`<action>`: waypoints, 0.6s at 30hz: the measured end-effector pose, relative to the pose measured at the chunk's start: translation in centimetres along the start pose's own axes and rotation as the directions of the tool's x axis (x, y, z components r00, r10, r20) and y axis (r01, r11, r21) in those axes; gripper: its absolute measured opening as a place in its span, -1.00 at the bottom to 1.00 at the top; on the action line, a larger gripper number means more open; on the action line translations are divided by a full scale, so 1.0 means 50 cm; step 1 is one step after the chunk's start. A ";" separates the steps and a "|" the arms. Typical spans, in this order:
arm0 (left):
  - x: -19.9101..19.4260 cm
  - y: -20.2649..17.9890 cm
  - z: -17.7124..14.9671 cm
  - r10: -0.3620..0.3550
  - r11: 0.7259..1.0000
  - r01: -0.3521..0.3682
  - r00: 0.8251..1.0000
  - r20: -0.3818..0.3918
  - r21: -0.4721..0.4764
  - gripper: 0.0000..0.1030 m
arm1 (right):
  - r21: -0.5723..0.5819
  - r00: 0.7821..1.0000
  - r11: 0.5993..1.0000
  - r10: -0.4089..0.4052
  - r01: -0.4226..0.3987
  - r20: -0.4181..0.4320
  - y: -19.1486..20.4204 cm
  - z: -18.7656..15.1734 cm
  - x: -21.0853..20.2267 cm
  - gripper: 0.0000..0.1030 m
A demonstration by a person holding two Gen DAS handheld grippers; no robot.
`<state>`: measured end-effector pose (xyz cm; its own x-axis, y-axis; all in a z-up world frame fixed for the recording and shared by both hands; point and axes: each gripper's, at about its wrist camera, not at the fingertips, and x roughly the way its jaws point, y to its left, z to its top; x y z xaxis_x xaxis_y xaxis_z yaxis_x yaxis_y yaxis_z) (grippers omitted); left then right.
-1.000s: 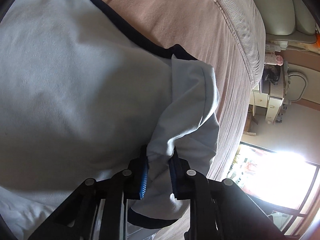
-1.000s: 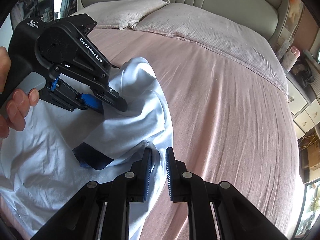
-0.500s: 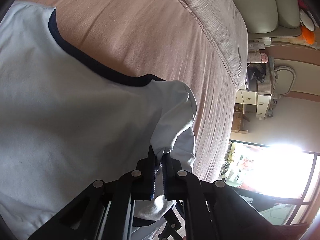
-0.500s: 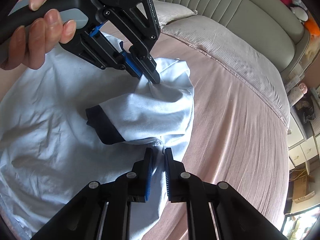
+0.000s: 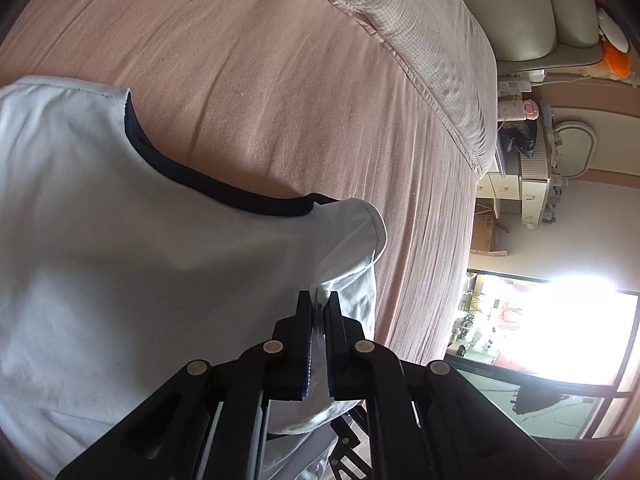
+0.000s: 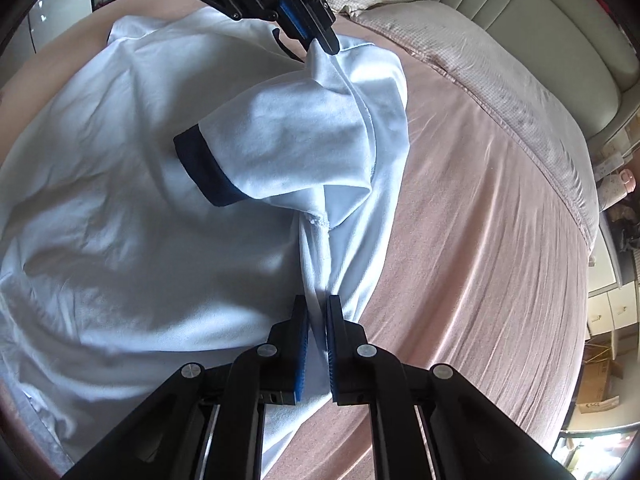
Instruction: Fold clothes
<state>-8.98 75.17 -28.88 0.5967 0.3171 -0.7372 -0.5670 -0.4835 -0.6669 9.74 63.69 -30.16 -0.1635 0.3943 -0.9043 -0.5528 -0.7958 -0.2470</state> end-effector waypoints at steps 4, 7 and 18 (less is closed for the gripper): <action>-0.014 0.009 -0.012 -0.045 0.999 0.044 0.999 -0.014 -0.032 -0.47 | 0.095 0.999 0.994 0.052 -0.053 0.015 -0.022 0.004 -0.010 -0.87; -0.028 0.008 -0.026 -0.081 0.997 0.080 0.996 -0.025 -0.013 0.72 | 0.129 0.996 0.988 0.077 -0.081 0.037 -0.031 0.008 -0.022 -0.86; 0.015 0.034 -0.089 -0.143 0.990 0.142 0.987 -0.070 -0.024 0.72 | 0.107 0.993 0.993 0.028 -0.040 0.114 -0.010 0.027 -0.044 -0.82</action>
<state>-6.95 70.95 -30.07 0.7101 0.3249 -0.6247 -0.4629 -0.4530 -0.7619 9.27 63.86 -27.57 -0.2710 0.4217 -0.8653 -0.6303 -0.7572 -0.1716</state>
